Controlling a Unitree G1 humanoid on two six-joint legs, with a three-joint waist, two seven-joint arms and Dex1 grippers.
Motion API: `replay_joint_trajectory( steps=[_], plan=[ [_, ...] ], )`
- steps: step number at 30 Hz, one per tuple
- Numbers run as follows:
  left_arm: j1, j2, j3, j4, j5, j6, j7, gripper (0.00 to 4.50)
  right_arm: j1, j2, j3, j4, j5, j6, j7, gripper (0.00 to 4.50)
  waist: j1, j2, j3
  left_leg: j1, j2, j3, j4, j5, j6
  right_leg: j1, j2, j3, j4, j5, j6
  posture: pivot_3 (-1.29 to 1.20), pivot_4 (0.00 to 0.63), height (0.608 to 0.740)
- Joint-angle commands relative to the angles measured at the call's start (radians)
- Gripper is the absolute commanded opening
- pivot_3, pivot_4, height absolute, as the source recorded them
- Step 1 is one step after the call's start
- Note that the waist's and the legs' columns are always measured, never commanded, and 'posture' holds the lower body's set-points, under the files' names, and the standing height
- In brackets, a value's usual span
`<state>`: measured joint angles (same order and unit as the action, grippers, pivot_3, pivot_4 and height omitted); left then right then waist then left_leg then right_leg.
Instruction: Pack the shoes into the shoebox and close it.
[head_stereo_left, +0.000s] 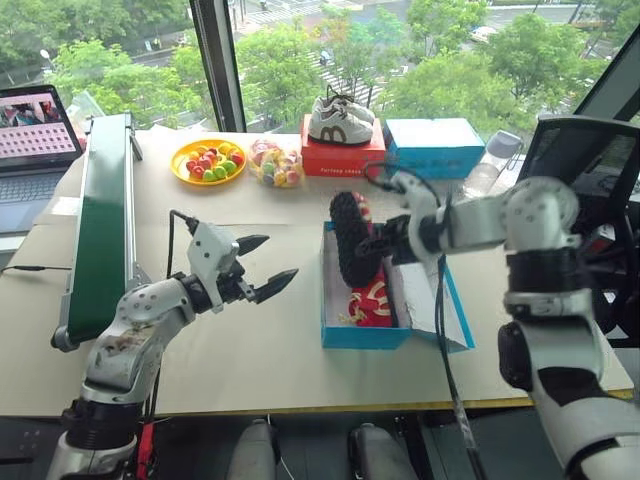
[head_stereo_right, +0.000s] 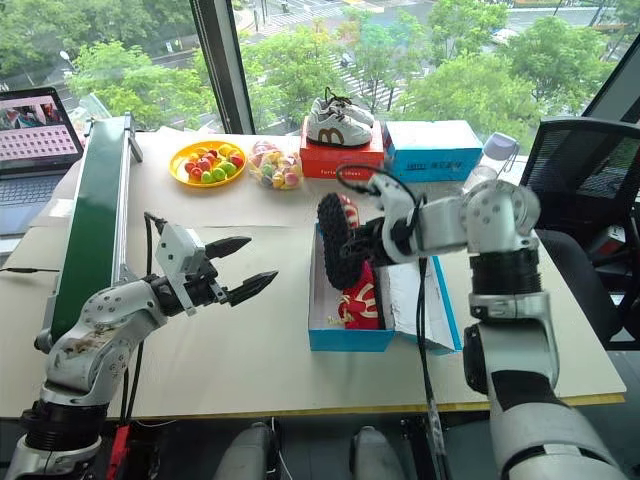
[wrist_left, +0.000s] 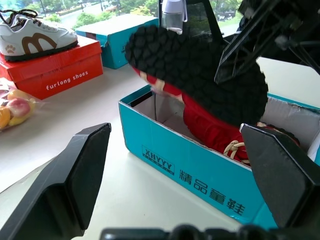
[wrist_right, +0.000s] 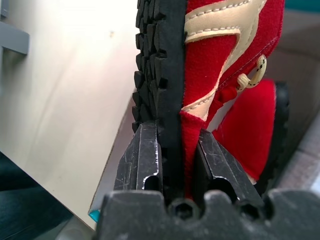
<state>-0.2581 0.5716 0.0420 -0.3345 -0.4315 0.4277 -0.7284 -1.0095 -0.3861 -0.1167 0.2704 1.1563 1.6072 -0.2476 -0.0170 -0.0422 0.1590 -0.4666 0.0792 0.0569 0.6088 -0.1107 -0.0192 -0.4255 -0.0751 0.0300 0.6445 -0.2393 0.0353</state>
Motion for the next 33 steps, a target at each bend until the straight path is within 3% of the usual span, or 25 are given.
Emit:
replay_joint_trajectory(
  steps=[1, 11, 15, 20, 23, 27, 33],
  plan=[
    [0.005, 0.013, 0.001, -0.010, 0.014, -0.033, -0.017, 4.43, 0.013, 0.063, -0.117, -0.036, 0.089, 0.007, -0.182, 0.52, 0.001, 0.000, 0.000, 0.000, 0.000, 0.000, 0.000, 0.000, 0.000, 0.000, 0.000, 0.000, 0.000, 0.000, 0.000, 0.00, 0.150, 0.740],
    [0.017, 0.040, 0.005, -0.006, 0.009, -0.039, -0.082, 4.43, 0.090, 0.329, -0.331, -0.134, 0.285, -0.042, -0.721, 0.52, -0.001, 0.000, 0.000, 0.000, 0.000, -0.001, 0.000, 0.000, 0.000, 0.000, 0.000, 0.000, -0.001, 0.000, 0.001, 0.00, 0.150, 0.740],
    [0.006, 0.042, 0.010, 0.003, 0.011, -0.038, -0.087, 4.43, 0.162, 0.348, -0.272, -0.200, 0.485, -0.169, -0.955, 0.52, -0.002, 0.000, 0.000, 0.000, 0.000, -0.001, 0.000, 0.000, 0.000, 0.001, 0.000, -0.001, -0.002, 0.000, 0.001, 0.00, 0.150, 0.740],
    [-0.010, 0.047, 0.005, 0.021, 0.020, -0.040, -0.095, 4.43, 0.239, 0.294, -0.078, -0.311, 0.798, -0.387, -1.193, 0.52, -0.007, 0.001, 0.000, -0.001, 0.000, -0.001, 0.000, 0.000, 0.000, 0.001, 0.000, -0.001, -0.003, 0.000, 0.001, 0.00, 0.150, 0.740],
    [-0.023, 0.046, 0.004, 0.032, 0.023, -0.038, -0.099, 4.43, 0.298, 0.320, 0.003, -0.392, 0.816, -0.446, -1.228, 0.52, -0.018, 0.001, 0.000, -0.001, 0.001, -0.002, -0.001, 0.000, 0.001, 0.001, 0.000, 0.000, -0.003, 0.000, 0.001, 0.00, 0.150, 0.740],
    [-0.030, 0.041, -0.001, 0.037, 0.026, -0.037, -0.098, 4.43, 0.401, 0.245, 0.108, -0.339, 0.816, -0.418, -1.168, 0.52, -0.028, 0.000, 0.000, 0.000, 0.001, -0.002, 0.000, 0.000, 0.001, 0.002, 0.000, 0.000, -0.004, 0.000, 0.001, 0.00, 0.150, 0.740],
    [-0.023, 0.039, 0.001, 0.018, 0.026, -0.024, -0.092, 4.43, 0.322, 0.123, 0.195, -0.124, 0.789, -0.388, -1.002, 0.52, -0.025, 0.000, 0.000, 0.002, 0.001, -0.002, 0.000, 0.000, 0.001, 0.004, 0.000, 0.000, -0.004, 0.000, 0.001, 0.00, 0.150, 0.740]
  ],
)
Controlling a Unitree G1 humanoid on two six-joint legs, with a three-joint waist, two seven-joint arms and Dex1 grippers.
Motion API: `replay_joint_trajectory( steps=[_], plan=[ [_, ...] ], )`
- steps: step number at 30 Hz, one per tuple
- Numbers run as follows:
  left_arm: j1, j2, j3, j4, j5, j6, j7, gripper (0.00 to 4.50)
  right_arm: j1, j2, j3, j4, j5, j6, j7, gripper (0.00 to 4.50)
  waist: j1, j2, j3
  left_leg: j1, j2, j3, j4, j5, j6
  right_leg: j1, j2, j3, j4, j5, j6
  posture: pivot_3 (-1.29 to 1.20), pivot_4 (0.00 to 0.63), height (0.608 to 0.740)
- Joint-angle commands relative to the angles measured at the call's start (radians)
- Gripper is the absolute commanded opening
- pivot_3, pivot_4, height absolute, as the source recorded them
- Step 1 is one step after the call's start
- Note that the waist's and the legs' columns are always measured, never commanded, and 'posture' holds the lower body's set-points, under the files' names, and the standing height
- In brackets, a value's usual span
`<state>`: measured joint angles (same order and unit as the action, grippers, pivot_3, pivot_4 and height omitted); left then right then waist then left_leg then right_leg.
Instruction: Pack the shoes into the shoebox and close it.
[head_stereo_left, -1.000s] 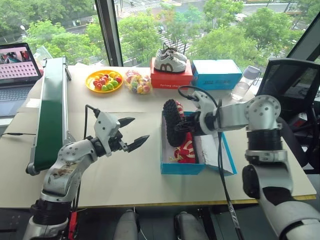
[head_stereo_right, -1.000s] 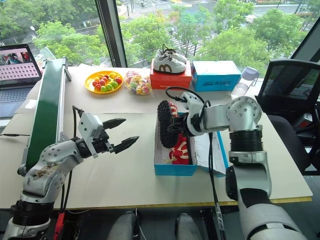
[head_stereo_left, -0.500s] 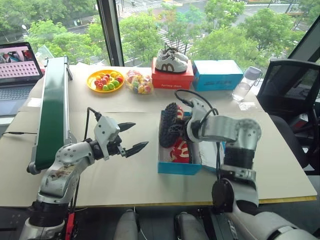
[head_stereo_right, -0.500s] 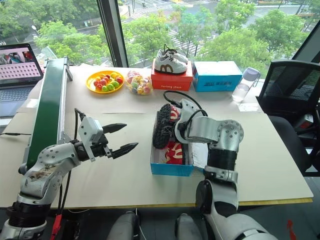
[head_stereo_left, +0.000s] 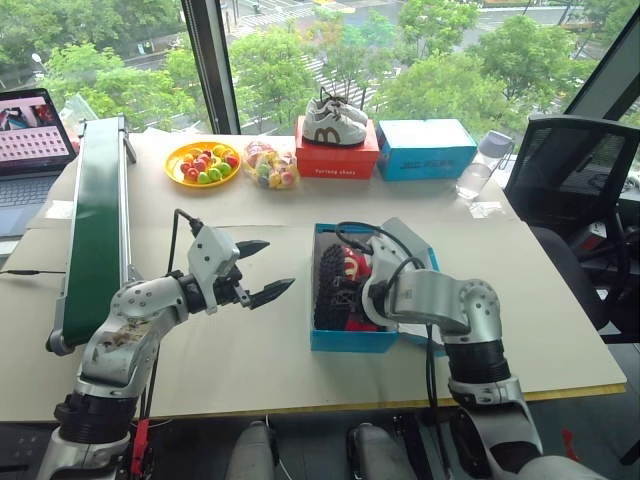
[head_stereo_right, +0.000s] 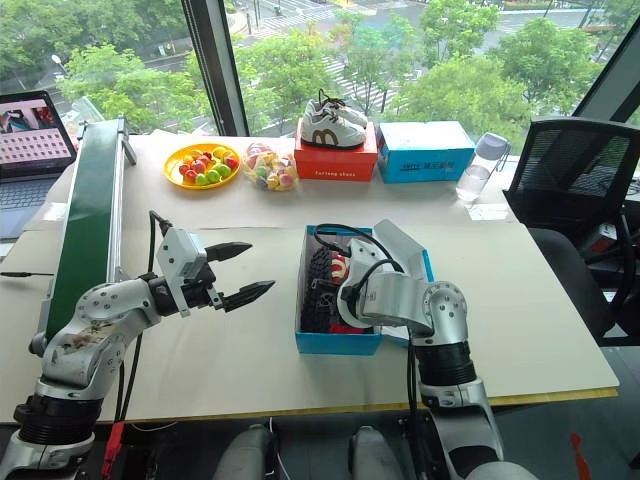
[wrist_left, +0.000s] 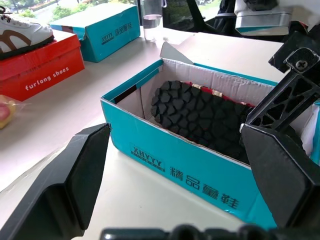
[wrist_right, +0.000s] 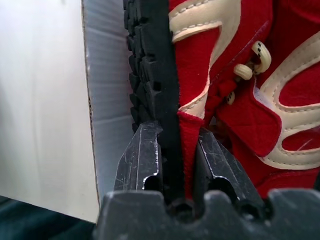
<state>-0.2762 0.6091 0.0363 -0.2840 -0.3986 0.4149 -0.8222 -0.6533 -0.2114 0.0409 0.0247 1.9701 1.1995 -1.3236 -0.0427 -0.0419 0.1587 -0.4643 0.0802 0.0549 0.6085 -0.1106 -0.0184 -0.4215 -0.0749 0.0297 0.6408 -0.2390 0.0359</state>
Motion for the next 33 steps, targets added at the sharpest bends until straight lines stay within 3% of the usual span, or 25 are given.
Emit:
replay_joint_trajectory(
  steps=[1, 12, 14, 16, 23, 26, 30, 33],
  plan=[
    [-0.001, 0.002, 0.008, -0.038, -0.008, -0.009, 0.004, 4.43, -0.068, -0.066, 0.047, 0.179, -0.060, 0.034, 0.123, 0.52, 0.001, 0.000, 0.000, 0.000, 0.000, 0.000, 0.000, 0.000, 0.000, 0.000, 0.000, 0.000, 0.000, 0.000, 0.000, 0.00, 0.150, 0.740],
    [0.026, -0.004, 0.003, -0.072, -0.008, 0.005, 0.027, 4.43, -0.346, -0.064, 0.132, 0.649, -0.649, 0.092, 0.721, 0.52, 0.003, 0.000, 0.000, 0.000, 0.000, 0.001, 0.000, 0.000, 0.000, -0.001, 0.000, 0.000, -0.001, 0.000, 0.000, 0.00, 0.150, 0.740],
    [0.029, -0.005, 0.003, -0.077, -0.009, 0.008, 0.033, 4.50, -0.369, -0.063, 0.121, 0.697, -0.738, 0.083, 0.807, 1.41, 0.003, 0.000, -0.001, 0.001, 0.000, 0.001, 0.000, 0.000, 0.000, 0.000, 0.001, 0.000, 0.000, 0.001, 0.000, 0.00, 0.150, 0.740],
    [0.032, -0.005, 0.005, -0.080, -0.010, 0.010, 0.037, 4.50, -0.374, -0.059, 0.089, 0.695, -0.785, 0.090, 0.870, 2.01, 0.004, 0.000, -0.001, 0.002, 0.000, 0.001, 0.000, 0.000, 0.000, 0.000, 0.001, 0.000, 0.000, 0.001, 0.000, 0.00, 0.150, 0.740],
    [0.030, -0.006, 0.000, -0.071, -0.005, 0.003, 0.036, 4.50, -0.382, -0.049, -0.080, 0.454, -0.812, 0.221, 0.896, 4.40, 0.005, 0.001, -0.001, -0.002, 0.000, 0.001, 0.000, 0.000, 0.000, -0.003, 0.000, 0.000, 0.000, 0.001, -0.001, 0.00, 0.150, 0.740],
    [0.020, -0.007, -0.003, -0.060, -0.004, 0.000, 0.034, 4.50, -0.400, -0.078, -0.145, 0.289, -0.779, 0.313, 0.915, 4.46, 0.006, 0.001, -0.001, -0.006, 0.000, 0.001, 0.000, 0.000, 0.001, -0.007, 0.001, 0.000, 0.000, 0.001, -0.001, 0.00, 0.150, 0.740],
    [0.007, -0.010, -0.011, -0.039, -0.001, -0.013, 0.022, 4.50, -0.376, -0.271, -0.016, -0.061, -0.747, 0.409, 1.207, 4.46, 0.017, 0.001, -0.001, -0.013, 0.000, 0.001, 0.000, 0.000, 0.001, -0.012, 0.000, 0.000, 0.000, 0.001, 0.000, 0.00, 0.150, 0.740],
    [-0.003, -0.015, -0.019, -0.029, -0.008, -0.018, 0.007, 4.50, -0.302, -0.432, -0.010, -0.214, -0.671, 0.415, 1.431, 4.46, 0.030, 0.002, 0.000, -0.014, 0.000, 0.001, -0.001, 0.000, 0.001, -0.014, 0.000, 0.000, -0.001, 0.000, 0.001, 0.00, 0.150, 0.740]
  ],
)
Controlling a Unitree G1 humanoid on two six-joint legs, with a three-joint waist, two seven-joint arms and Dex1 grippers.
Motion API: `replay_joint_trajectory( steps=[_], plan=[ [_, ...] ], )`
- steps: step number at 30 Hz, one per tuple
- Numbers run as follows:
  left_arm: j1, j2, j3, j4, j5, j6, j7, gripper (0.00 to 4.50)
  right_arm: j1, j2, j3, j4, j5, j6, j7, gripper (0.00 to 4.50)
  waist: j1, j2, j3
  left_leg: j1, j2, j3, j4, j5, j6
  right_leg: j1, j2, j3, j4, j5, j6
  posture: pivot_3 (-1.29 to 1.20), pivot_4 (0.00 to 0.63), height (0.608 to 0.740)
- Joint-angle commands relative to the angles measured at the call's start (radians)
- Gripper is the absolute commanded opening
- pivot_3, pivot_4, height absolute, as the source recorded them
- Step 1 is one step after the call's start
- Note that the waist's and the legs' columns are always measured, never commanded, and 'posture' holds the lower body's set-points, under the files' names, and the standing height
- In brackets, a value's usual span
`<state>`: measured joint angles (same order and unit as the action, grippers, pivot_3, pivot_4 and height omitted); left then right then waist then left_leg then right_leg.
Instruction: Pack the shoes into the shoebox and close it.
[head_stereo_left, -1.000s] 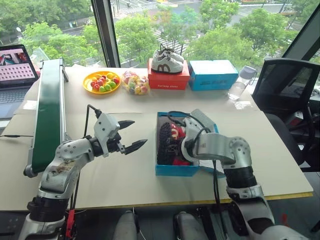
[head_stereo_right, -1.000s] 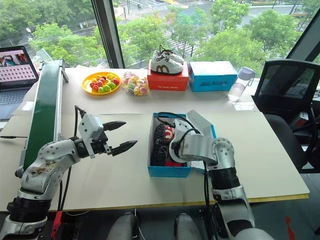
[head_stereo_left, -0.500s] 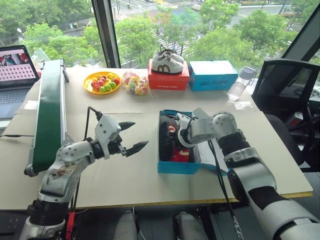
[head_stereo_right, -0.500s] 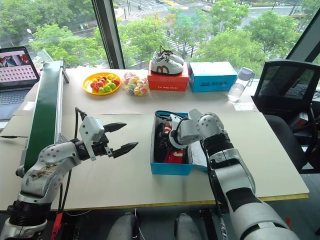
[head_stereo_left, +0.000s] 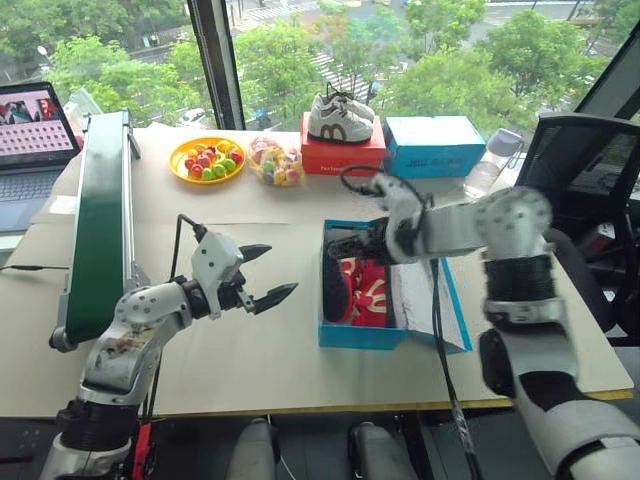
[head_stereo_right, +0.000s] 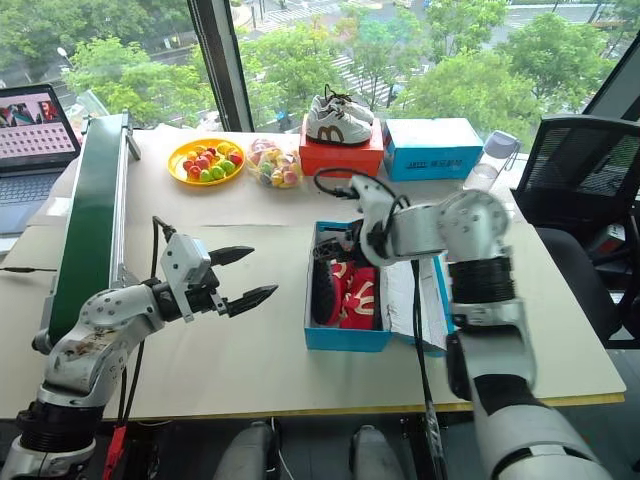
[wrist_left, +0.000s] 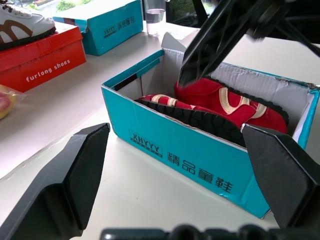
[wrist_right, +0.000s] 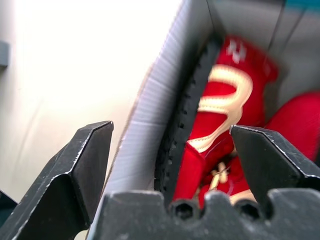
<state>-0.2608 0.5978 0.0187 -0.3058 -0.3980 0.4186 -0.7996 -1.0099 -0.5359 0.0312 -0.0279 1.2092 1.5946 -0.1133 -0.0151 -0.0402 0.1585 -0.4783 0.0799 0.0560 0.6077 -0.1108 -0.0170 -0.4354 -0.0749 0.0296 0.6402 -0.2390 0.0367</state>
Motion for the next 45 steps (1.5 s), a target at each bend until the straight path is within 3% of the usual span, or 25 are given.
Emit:
replay_joint_trajectory(
  steps=[1, 2, 5, 10, 14, 15, 18, 24, 32, 36, 40, 45],
  plan=[
    [-0.019, -0.004, -0.004, -0.008, -0.015, -0.019, -0.024, 4.50, 0.083, -0.151, -0.038, -0.198, 0.114, 0.010, 0.299, 4.46, 0.002, 0.000, 0.000, 0.001, 0.000, 0.000, 0.000, 0.000, 0.000, 0.001, 0.000, 0.000, 0.000, 0.000, 0.000, 0.00, 0.150, 0.740],
    [-0.018, -0.005, -0.004, -0.010, -0.024, -0.014, -0.032, 4.50, 0.111, -0.186, -0.076, -0.221, 0.143, 0.008, 0.357, 4.46, 0.002, 0.000, 0.000, 0.001, 0.000, 0.000, 0.001, 0.000, 0.000, 0.002, 0.000, 0.000, -0.001, 0.000, 0.000, 0.00, 0.150, 0.740],
    [-0.017, -0.010, -0.006, -0.013, -0.035, -0.008, -0.044, 4.50, 0.225, -0.272, -0.181, -0.298, 0.193, -0.046, 0.495, 3.77, 0.003, 0.000, 0.000, 0.002, 0.000, 0.000, 0.002, 0.000, 0.000, 0.002, 0.000, 0.000, 0.000, 0.000, -0.001, 0.00, 0.150, 0.740],
    [-0.041, -0.012, -0.019, 0.014, -0.028, -0.013, -0.058, 4.50, 0.647, -0.363, -0.378, -0.531, 0.260, -0.108, 0.616, 2.03, 0.014, -0.001, -0.001, 0.004, 0.000, -0.001, 0.002, -0.001, 0.001, 0.007, 0.000, -0.001, -0.003, -0.001, 0.000, 0.00, 0.150, 0.740],
    [-0.055, -0.011, -0.029, 0.038, -0.024, -0.022, -0.075, 4.50, 0.888, -0.399, -0.387, -0.617, 0.159, -0.162, 0.610, 0.64, 0.015, -0.001, -0.001, 0.006, 0.000, 0.000, 0.004, -0.002, 0.003, 0.009, -0.001, 0.000, -0.003, -0.001, 0.001, 0.00, 0.150, 0.740],
    [-0.061, -0.012, -0.033, 0.043, -0.022, -0.024, -0.079, 4.50, 0.938, -0.406, -0.364, -0.615, 0.112, -0.164, 0.586, 0.52, 0.013, -0.001, -0.001, 0.007, -0.001, 0.000, 0.005, -0.002, 0.003, 0.010, -0.001, 0.000, -0.003, -0.001, 0.001, 0.00, 0.150, 0.740],
    [-0.077, -0.014, -0.039, 0.055, -0.020, -0.025, -0.088, 4.50, 1.031, -0.372, -0.317, -0.566, -0.003, -0.190, 0.498, 0.52, 0.015, -0.001, -0.001, 0.012, 0.000, 0.000, 0.005, -0.003, 0.002, 0.015, -0.001, 0.000, -0.007, -0.005, -0.001, 0.00, 0.150, 0.740],
    [-0.094, -0.016, -0.043, 0.080, -0.013, -0.035, -0.103, 4.50, 1.063, -0.138, -0.265, -0.374, -0.201, -0.256, 0.287, 0.52, 0.011, -0.002, -0.002, 0.012, 0.000, 0.001, 0.006, -0.007, -0.004, 0.014, -0.001, 0.002, -0.011, 0.000, 0.001, 0.00, 0.150, 0.740],
    [-0.097, -0.012, -0.036, 0.082, -0.012, -0.031, -0.114, 4.50, 1.042, 0.205, -0.381, -0.197, -0.361, -0.445, 0.062, 0.52, -0.005, -0.007, -0.007, 0.013, 0.001, 0.002, 0.005, -0.004, 0.000, 0.015, 0.002, 0.004, -0.011, 0.000, 0.001, 0.00, 0.150, 0.740],
    [-0.105, -0.012, -0.035, 0.088, -0.008, -0.031, -0.116, 4.50, 1.002, 0.367, -0.500, -0.106, -0.379, -0.594, -0.057, 0.52, -0.006, -0.008, -0.009, 0.020, 0.002, 0.003, 0.004, -0.008, -0.006, 0.016, 0.001, 0.004, -0.013, 0.002, 0.001, 0.00, 0.150, 0.740],
    [-0.112, -0.012, -0.034, 0.092, -0.006, -0.030, -0.120, 4.50, 0.948, 0.517, -0.644, -0.037, -0.297, -0.777, -0.129, 0.52, -0.003, -0.007, -0.012, 0.019, 0.002, 0.006, 0.000, -0.008, -0.007, 0.016, -0.002, 0.004, -0.017, 0.004, -0.002, 0.00, 0.150, 0.740],
    [-0.121, -0.013, -0.035, 0.101, -0.002, -0.033, -0.125, 4.50, 0.898, 0.637, -0.701, 0.006, -0.213, -0.949, -0.080, 0.52, -0.002, -0.005, -0.013, 0.019, 0.004, 0.007, -0.003, -0.008, -0.007, 0.016, -0.002, 0.003, -0.022, 0.006, -0.004, 0.00, 0.150, 0.740]
  ],
)
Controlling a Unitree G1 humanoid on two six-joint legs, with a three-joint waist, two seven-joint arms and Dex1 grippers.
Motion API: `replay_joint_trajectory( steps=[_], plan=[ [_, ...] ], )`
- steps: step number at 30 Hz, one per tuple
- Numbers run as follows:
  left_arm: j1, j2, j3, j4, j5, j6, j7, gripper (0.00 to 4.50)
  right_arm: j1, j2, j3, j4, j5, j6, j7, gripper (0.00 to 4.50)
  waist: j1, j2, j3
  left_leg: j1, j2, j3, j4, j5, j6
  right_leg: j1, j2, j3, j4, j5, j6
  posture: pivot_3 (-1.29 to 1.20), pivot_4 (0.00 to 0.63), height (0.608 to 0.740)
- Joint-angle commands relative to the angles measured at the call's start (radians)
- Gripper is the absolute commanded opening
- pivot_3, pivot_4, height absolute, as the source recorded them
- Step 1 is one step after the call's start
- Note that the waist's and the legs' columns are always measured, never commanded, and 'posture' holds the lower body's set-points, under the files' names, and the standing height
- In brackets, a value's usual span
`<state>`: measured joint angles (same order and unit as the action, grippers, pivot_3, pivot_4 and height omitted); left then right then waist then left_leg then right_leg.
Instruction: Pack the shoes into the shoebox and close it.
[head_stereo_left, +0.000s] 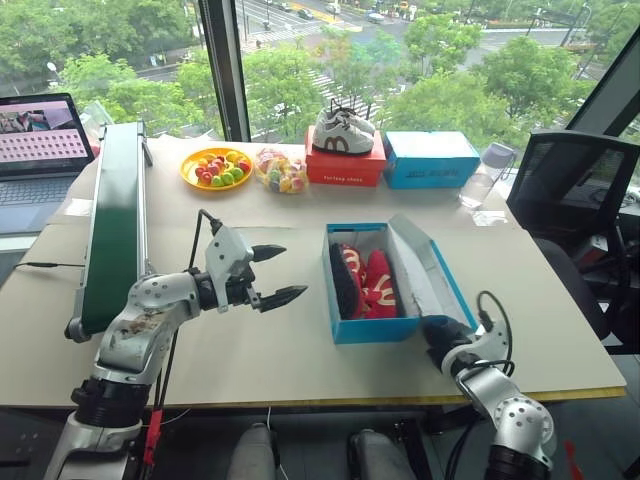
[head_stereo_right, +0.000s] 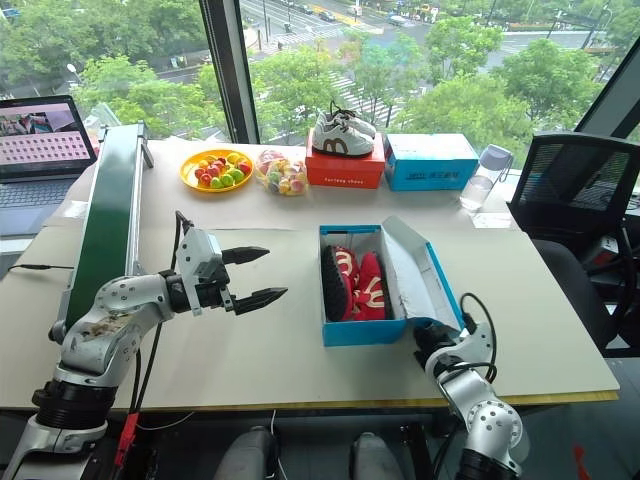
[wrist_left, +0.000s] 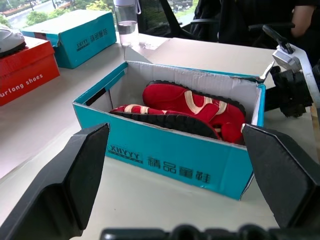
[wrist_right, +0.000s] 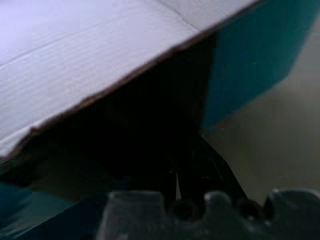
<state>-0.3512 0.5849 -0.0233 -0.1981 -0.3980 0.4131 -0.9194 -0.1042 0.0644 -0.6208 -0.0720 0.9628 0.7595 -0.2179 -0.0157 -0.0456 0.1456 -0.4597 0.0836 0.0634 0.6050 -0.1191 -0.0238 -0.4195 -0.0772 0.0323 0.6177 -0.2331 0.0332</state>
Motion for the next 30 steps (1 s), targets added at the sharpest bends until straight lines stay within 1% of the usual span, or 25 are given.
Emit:
replay_joint_trajectory(
  steps=[1, 5, 8, 10, 12, 13, 16, 18, 20, 22, 24, 26, 28, 29, 30],
  plan=[
    [-0.031, 0.000, 0.007, -0.006, -0.001, -0.028, -0.006, 4.50, -0.014, 0.048, -0.042, 0.053, 0.040, -0.136, 0.045, 0.52, -0.004, 0.000, 0.000, 0.000, 0.000, 0.000, 0.000, 0.000, 0.000, 0.000, 0.000, -0.001, -0.002, 0.002, 0.000, 0.00, 0.150, 0.740],
    [-0.033, -0.001, 0.007, -0.003, 0.000, -0.028, -0.005, 4.50, -0.071, 0.092, -0.044, 0.070, 0.117, -0.239, 0.095, 0.52, -0.012, 0.002, 0.001, 0.000, 0.000, 0.002, 0.000, 0.000, 0.000, 0.000, 0.000, 0.000, -0.003, 0.005, -0.002, 0.00, 0.150, 0.740],
    [-0.035, -0.003, 0.007, -0.002, 0.000, -0.029, -0.003, 4.50, -0.114, 0.084, -0.038, 0.114, 0.156, -0.286, 0.153, 0.52, -0.024, 0.006, 0.003, -0.003, 0.000, 0.003, 0.000, 0.000, 0.000, 0.000, 0.000, 0.002, -0.001, 0.006, -0.002, 0.00, 0.150, 0.740],
    [-0.034, -0.004, 0.008, -0.002, 0.002, -0.030, -0.001, 4.50, -0.137, 0.067, -0.037, 0.143, 0.170, -0.304, 0.189, 0.52, -0.028, 0.006, 0.003, -0.003, -0.001, 0.003, 0.000, 0.001, 0.002, -0.002, 0.001, 0.003, 0.005, 0.004, -0.001, 0.00, 0.150, 0.740],
    [-0.033, -0.004, 0.009, -0.004, 0.003, -0.029, 0.001, 4.50, -0.154, 0.050, -0.036, 0.157, 0.185, -0.311, 0.226, 0.52, -0.028, 0.007, 0.003, -0.001, -0.001, 0.003, 0.001, 0.005, 0.008, -0.003, 0.002, 0.004, 0.012, 0.001, 0.004, 0.00, 0.150, 0.740],
    [-0.031, -0.004, 0.009, -0.006, 0.003, -0.029, 0.002, 4.50, -0.160, 0.041, -0.033, 0.153, 0.195, -0.310, 0.247, 0.52, -0.028, 0.007, 0.003, -0.001, -0.001, 0.002, 0.000, 0.005, 0.009, -0.003, 0.002, 0.004, 0.012, -0.001, 0.004, 0.00, 0.150, 0.740],
    [-0.026, -0.002, 0.014, -0.015, 0.001, -0.024, 0.007, 4.50, -0.161, 0.026, -0.015, 0.079, 0.252, -0.291, 0.328, 0.52, -0.027, 0.009, 0.004, -0.001, -0.001, 0.002, -0.002, 0.005, 0.009, -0.003, 0.003, 0.004, 0.013, -0.003, 0.004, 0.00, 0.150, 0.740],
    [-0.022, -0.001, 0.017, -0.020, 0.000, -0.022, 0.012, 4.50, -0.138, 0.011, 0.015, -0.030, 0.341, -0.238, 0.424, 0.52, -0.027, 0.011, 0.006, -0.001, -0.001, 0.002, -0.001, 0.005, 0.009, -0.003, 0.002, 0.004, 0.013, -0.003, 0.004, 0.00, 0.150, 0.740],
    [-0.017, -0.002, 0.018, -0.026, 0.001, -0.021, 0.018, 4.50, -0.106, -0.027, 0.076, -0.124, 0.363, -0.186, 0.518, 0.52, -0.027, 0.014, 0.007, -0.002, -0.002, 0.002, -0.001, 0.005, 0.009, -0.003, 0.002, 0.005, 0.013, -0.002, 0.005, 0.00, 0.150, 0.740],
    [-0.014, -0.002, 0.018, -0.031, 0.000, -0.019, 0.022, 4.50, -0.078, -0.073, 0.144, -0.185, 0.354, -0.139, 0.580, 0.52, -0.026, 0.014, 0.007, -0.001, -0.001, 0.002, -0.001, 0.005, 0.009, -0.003, 0.002, 0.004, 0.014, -0.002, 0.004, 0.00, 0.150, 0.740],
    [-0.014, -0.002, 0.019, -0.031, 0.000, -0.019, 0.026, 4.50, -0.059, -0.142, 0.233, -0.235, 0.294, -0.102, 0.635, 0.52, -0.026, 0.014, 0.007, 0.000, -0.001, 0.002, -0.001, 0.005, 0.008, -0.002, 0.002, 0.004, 0.013, -0.002, 0.004, 0.00, 0.150, 0.740],
    [-0.014, -0.001, 0.020, -0.033, 0.000, -0.018, 0.030, 4.50, -0.054, -0.206, 0.317, -0.255, 0.226, -0.074, 0.660, 0.52, -0.028, 0.014, 0.007, 0.000, -0.001, 0.002, 0.000, 0.004, 0.007, -0.002, 0.002, 0.004, 0.013, -0.004, 0.001, 0.00, 0.150, 0.740],
    [-0.016, -0.001, 0.020, -0.031, -0.001, -0.017, 0.033, 4.50, -0.094, -0.296, 0.459, -0.259, 0.080, -0.052, 0.685, 0.52, -0.027, 0.014, 0.007, 0.000, -0.001, 0.002, 0.000, 0.004, 0.007, -0.003, 0.002, 0.004, 0.013, -0.005, -0.002, 0.00, 0.150, 0.740],
    [-0.017, -0.001, 0.019, -0.031, -0.001, -0.016, 0.034, 4.50, -0.120, -0.323, 0.507, -0.251, 0.027, -0.052, 0.691, 0.52, -0.027, 0.014, 0.007, 0.000, -0.001, 0.002, 0.000, 0.004, 0.007, -0.003, 0.002, 0.005, 0.013, -0.006, -0.003, 0.00, 0.150, 0.740],
    [-0.015, -0.001, 0.019, -0.034, -0.002, -0.016, 0.036, 4.50, -0.176, -0.327, 0.530, -0.210, -0.023, -0.070, 0.670, 0.52, -0.027, 0.014, 0.007, 0.000, -0.002, 0.002, 0.000, 0.004, 0.007, -0.003, 0.002, 0.005, 0.013, -0.006, -0.003, 0.00, 0.150, 0.740]
  ],
)
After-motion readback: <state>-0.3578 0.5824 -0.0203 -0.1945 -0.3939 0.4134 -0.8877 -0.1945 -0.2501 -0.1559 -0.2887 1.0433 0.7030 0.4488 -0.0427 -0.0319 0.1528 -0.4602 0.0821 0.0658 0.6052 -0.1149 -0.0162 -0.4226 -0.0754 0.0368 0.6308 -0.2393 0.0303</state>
